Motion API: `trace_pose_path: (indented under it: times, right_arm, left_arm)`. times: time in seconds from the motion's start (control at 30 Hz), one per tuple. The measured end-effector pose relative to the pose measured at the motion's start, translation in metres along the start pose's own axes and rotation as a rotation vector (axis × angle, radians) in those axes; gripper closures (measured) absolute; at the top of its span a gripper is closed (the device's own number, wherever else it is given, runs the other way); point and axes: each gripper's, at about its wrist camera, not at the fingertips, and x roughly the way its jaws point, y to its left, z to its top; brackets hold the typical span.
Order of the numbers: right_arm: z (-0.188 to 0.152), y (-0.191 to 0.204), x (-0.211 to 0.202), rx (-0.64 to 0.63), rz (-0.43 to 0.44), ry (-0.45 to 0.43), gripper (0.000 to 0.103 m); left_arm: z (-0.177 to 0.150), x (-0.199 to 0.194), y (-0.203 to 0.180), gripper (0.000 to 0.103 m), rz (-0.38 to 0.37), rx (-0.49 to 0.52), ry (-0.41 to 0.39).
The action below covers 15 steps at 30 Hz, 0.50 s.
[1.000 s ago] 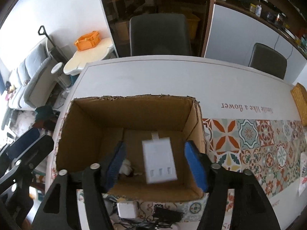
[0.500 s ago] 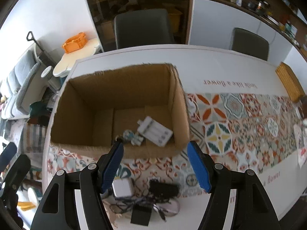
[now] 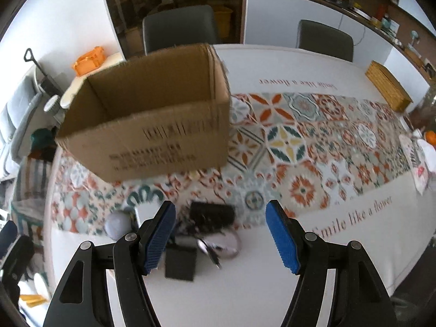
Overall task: Organize rigid objects
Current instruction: 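Return both tools to the items and approach the pink round device with the left tool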
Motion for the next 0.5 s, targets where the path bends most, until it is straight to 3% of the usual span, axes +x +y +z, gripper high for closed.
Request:
trace_pose_path:
  times: [0.5]
  right_arm:
    - [-0.063, -0.009, 0.014, 0.011, 0.012, 0.124, 0.034]
  left_arm:
    - [-0.041, 0.025, 0.004, 0.038, -0.025, 0.015, 0.124]
